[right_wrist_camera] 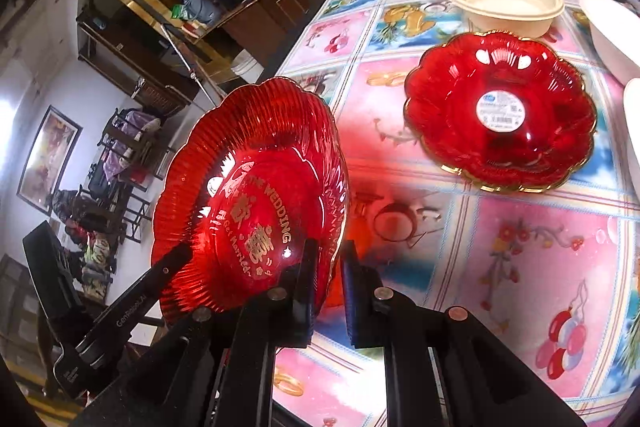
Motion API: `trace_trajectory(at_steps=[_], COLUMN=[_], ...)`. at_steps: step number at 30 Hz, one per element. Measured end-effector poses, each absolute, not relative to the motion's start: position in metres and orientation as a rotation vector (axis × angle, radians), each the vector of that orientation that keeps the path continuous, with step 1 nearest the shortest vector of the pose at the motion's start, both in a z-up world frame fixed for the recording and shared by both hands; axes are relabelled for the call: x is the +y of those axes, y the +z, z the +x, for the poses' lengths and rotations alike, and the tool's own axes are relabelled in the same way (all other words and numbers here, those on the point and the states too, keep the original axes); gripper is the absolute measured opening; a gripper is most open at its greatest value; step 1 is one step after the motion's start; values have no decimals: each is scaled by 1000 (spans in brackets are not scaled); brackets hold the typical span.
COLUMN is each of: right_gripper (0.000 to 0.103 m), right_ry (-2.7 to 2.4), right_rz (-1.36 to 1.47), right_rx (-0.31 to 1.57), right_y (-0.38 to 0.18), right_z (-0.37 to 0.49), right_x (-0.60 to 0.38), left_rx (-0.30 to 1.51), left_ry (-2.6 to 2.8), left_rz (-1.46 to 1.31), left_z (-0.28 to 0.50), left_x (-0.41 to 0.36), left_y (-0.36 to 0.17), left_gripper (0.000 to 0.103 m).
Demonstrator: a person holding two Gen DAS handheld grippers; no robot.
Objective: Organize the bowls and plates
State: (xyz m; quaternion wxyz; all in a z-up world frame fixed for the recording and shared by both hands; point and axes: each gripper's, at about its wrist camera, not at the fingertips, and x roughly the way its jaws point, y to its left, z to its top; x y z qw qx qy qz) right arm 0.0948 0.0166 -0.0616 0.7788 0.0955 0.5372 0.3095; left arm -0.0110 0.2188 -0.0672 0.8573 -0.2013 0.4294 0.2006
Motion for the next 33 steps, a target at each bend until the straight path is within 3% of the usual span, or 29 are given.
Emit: trace_trajectory(at_steps=[5, 11, 14, 15, 19, 27, 33], right_gripper=[12, 24, 43, 53, 69, 77, 77], right_ry=[660, 672, 681, 678, 640, 523, 482], right_rz=[206, 238, 259, 267, 340, 542, 616], right_rx=[1207, 1239, 1210, 1193, 1119, 1060, 1088], right_y=[-81, -90, -83, -79, -64, -53, -65], right_z=[96, 97, 96, 95, 97, 126, 155], right_x=[19, 14, 7, 2, -31, -104, -125], left_rx=[965, 966, 950, 925, 767, 763, 942], left_ry=[427, 444, 508, 530, 579, 229, 53], left_rz=[-441, -441, -457, -469, -505, -394, -407], left_z=[-9, -13, -21, -25, -35, 50, 137], left_x=[218, 219, 229, 232, 232, 148, 106], left_y=[-86, -83, -73, -69, -35, 16, -8], left_gripper=[11, 13, 41, 56, 77, 84, 84])
